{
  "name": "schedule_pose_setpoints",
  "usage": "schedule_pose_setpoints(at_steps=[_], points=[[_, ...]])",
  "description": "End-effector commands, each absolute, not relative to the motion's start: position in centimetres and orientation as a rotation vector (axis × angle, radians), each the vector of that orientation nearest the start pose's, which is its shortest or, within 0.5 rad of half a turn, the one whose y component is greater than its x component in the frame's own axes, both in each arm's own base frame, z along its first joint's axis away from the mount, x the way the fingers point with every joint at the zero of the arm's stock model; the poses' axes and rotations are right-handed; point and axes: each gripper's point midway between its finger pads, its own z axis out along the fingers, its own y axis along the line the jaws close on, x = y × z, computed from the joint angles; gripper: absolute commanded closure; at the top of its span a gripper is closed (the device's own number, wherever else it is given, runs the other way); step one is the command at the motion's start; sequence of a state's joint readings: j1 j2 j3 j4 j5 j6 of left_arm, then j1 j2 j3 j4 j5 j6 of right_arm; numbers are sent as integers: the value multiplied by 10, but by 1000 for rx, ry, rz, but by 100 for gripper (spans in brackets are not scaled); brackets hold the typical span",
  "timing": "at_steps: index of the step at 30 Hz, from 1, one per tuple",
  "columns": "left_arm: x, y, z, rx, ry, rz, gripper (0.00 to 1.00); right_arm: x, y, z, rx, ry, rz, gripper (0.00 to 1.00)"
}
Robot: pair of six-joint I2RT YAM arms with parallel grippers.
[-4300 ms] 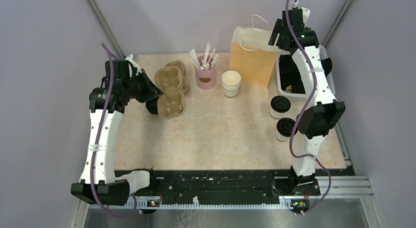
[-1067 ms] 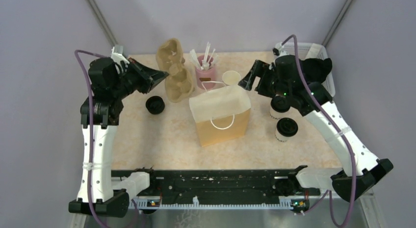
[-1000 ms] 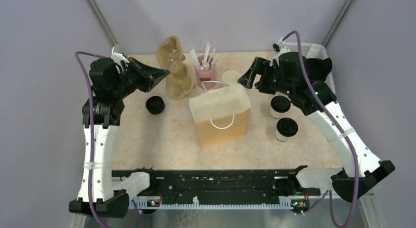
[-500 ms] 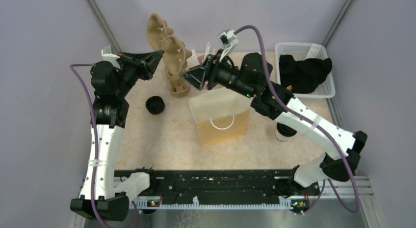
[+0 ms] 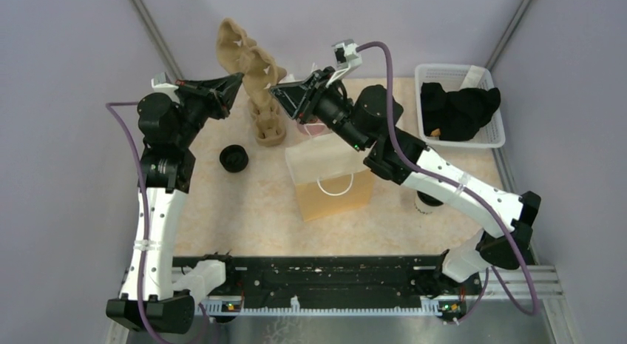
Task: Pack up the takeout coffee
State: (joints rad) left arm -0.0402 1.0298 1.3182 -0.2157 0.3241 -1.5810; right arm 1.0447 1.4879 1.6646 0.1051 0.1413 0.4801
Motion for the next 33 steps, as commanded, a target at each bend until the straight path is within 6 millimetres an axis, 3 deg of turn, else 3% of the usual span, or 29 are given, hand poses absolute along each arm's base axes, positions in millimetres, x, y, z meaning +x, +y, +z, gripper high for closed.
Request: schedule_pose_setpoints(at_steps=[1,5,7,9,11,12,13,16,18,22,26,29,33], points=[[317,-106,502,-918,1330,-1549,100,243,423,530,-253,1309,1179,80],[316,-106,500,-925,1332,-1552,100,244,429,531,-228,1324,1131,81],[315,-105,501,-928,1324,-1556,100,248,430,526,-211,1358,1077,89],[314,-106,500,-919,1329,-1557,100,251,423,526,-171,1373,1025,100],[311,-109,498,-903,1359,-1550,100,254,409,527,-130,1383,973,100],[310,-111,497,-882,1381,-1535,93,254,398,529,-116,1389,948,100],[308,-112,492,-864,1416,-1503,78,252,388,529,-113,1402,921,100],[300,-111,474,-813,1525,-1370,25,239,352,536,-163,1431,885,100],[294,-107,459,-761,1608,-1238,11,226,326,536,-236,1477,858,100],[282,-101,422,-645,1792,-1022,5,199,275,526,-364,1585,858,100],[266,-124,392,-421,1961,-1072,6,165,236,526,-447,1680,868,100],[257,-140,363,-324,2091,-1147,13,157,207,508,-371,1826,800,100],[244,-154,331,-245,2269,-1089,14,148,182,488,-265,1990,741,100]])
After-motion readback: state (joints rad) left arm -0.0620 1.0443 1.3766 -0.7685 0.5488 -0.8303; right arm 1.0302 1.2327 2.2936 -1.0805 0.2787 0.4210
